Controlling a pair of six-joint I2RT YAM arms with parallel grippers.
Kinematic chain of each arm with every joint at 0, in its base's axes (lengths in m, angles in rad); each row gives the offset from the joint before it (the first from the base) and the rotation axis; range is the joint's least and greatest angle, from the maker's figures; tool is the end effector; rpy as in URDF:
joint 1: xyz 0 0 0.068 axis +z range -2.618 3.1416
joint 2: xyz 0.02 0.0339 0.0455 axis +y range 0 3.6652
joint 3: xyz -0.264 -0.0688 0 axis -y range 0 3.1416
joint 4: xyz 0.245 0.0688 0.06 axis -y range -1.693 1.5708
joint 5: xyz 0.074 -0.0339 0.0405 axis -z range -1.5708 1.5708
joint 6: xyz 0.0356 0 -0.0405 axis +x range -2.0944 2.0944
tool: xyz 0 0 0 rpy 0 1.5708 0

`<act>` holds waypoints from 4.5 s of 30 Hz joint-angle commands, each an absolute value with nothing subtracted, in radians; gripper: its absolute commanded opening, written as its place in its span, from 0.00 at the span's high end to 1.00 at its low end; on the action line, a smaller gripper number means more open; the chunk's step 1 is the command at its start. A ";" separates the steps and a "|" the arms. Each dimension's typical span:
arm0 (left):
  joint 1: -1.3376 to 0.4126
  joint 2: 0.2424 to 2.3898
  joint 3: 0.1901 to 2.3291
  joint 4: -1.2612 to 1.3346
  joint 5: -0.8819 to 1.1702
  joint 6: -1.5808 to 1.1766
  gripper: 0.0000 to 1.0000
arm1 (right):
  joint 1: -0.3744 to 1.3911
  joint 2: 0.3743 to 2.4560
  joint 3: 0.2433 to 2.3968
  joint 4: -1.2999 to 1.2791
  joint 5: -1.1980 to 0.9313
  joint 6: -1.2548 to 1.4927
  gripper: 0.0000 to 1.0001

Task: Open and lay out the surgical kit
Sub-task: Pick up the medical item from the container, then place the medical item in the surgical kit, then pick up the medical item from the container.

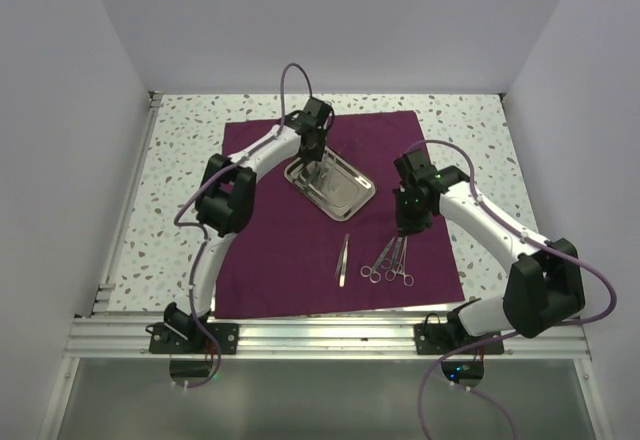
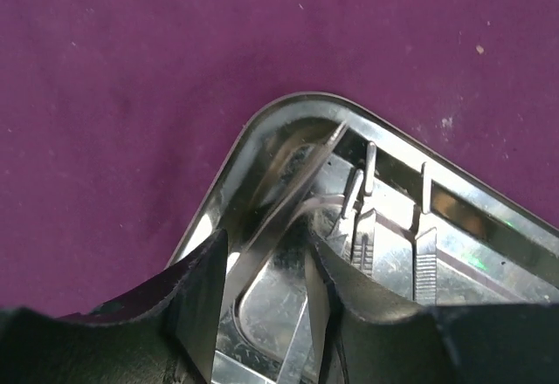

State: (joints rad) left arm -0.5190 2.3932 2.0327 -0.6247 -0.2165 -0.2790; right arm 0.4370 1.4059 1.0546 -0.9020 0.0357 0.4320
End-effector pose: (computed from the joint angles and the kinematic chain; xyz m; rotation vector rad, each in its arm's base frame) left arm 0.4588 -0.2533 0.1722 0.2198 2.5126 -0.0428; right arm 0.2375 0.1095 0.2418 0.0010 2.8351 0.1452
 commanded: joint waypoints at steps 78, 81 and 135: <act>-0.864 2.019 1.558 -0.679 -0.061 -0.893 0.53 | 0.411 1.266 0.936 -0.811 0.118 0.492 1.00; -0.848 2.020 1.644 -0.736 -0.121 -0.842 0.55 | 0.410 1.252 0.927 -0.821 0.129 0.494 1.00; -0.537 2.660 2.184 -0.776 -0.180 -0.380 0.87 | 0.405 1.336 0.960 -0.847 0.120 0.462 1.00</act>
State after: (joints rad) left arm -0.5369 2.5706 2.2654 -0.6167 -0.2836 -0.3779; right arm 0.4110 1.3418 0.9440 -0.8726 0.1135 0.4759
